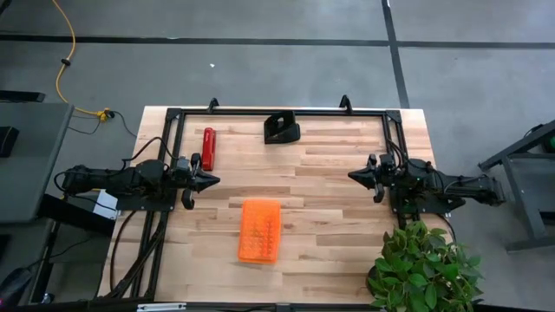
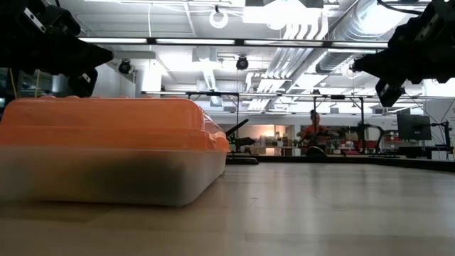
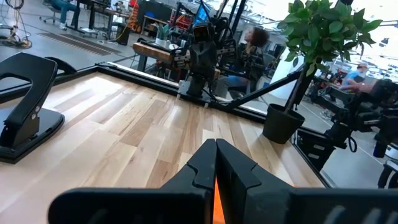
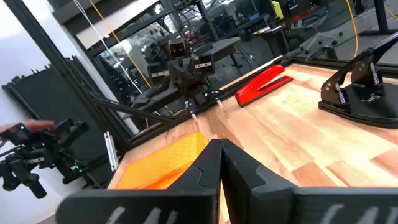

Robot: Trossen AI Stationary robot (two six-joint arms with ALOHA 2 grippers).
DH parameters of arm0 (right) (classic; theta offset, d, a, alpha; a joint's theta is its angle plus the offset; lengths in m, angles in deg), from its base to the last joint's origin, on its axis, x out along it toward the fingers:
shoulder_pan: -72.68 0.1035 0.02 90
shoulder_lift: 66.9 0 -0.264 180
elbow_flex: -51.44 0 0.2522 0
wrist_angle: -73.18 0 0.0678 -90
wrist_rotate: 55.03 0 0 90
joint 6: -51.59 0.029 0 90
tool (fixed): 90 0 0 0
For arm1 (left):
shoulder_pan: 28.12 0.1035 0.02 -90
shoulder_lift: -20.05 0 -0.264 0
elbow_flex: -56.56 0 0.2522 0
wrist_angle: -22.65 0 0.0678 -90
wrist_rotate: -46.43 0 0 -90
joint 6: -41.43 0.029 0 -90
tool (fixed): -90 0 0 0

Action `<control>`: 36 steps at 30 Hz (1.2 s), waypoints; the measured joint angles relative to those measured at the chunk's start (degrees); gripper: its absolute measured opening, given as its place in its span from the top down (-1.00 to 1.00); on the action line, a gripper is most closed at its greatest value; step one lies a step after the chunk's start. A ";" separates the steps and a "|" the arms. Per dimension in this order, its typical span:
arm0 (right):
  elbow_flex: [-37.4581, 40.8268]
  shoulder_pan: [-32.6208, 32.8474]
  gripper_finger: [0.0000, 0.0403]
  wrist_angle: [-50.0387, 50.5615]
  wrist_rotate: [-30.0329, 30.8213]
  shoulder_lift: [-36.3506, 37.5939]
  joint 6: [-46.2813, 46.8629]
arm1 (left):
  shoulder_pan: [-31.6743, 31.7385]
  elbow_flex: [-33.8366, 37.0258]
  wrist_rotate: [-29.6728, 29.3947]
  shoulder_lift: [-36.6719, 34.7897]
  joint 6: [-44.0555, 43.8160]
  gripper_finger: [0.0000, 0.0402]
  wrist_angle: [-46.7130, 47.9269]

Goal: Pack school essentials
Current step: Return to Home Position

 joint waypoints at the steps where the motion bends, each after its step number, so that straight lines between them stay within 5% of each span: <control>1: 0.00 0.00 1.00 0.00 0.00 0.00 0.00 | 0.00 0.00 -0.01 0.00 0.00 1.00 0.00; 36: 0.09 0.00 1.00 -0.37 0.02 -0.46 -0.02 | 0.39 0.05 -0.28 -1.95 0.00 1.00 0.02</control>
